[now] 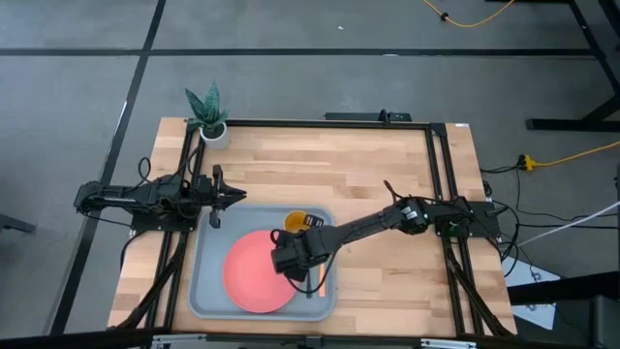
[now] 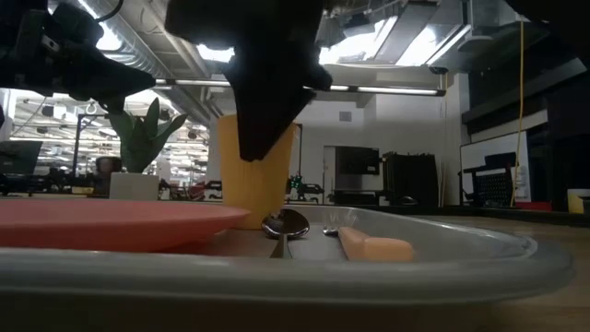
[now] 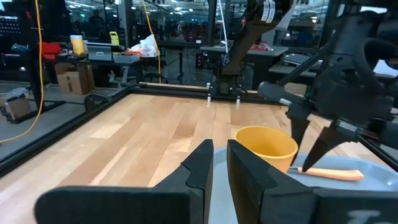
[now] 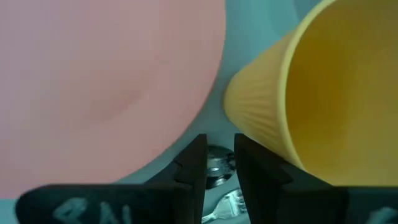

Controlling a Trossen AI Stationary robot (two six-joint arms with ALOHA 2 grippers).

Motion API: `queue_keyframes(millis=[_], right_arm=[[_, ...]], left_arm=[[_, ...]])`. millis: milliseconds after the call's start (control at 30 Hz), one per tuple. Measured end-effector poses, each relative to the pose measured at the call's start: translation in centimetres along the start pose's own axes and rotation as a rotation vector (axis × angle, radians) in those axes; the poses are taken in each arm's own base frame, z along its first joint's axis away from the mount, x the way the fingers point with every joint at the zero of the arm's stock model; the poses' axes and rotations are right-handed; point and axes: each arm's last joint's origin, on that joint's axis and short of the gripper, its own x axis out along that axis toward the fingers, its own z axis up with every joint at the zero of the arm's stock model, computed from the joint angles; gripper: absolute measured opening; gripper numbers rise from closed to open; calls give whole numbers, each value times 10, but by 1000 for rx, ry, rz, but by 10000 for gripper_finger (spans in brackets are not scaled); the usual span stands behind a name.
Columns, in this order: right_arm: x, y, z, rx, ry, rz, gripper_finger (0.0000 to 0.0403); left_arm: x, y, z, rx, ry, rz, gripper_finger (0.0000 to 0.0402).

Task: Pick and place plate/cup/fork/spoon on tray
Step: Put the yellow cup to the top right of the pink plate on the grey tray

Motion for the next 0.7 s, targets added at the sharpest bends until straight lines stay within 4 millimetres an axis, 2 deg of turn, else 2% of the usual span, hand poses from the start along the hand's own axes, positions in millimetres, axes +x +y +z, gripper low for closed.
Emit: queue_keyframes(millis=[700], right_arm=[[2,-9,2,5,4,-53,86]], left_arm=[[0,0,0,0,3,0,41]])
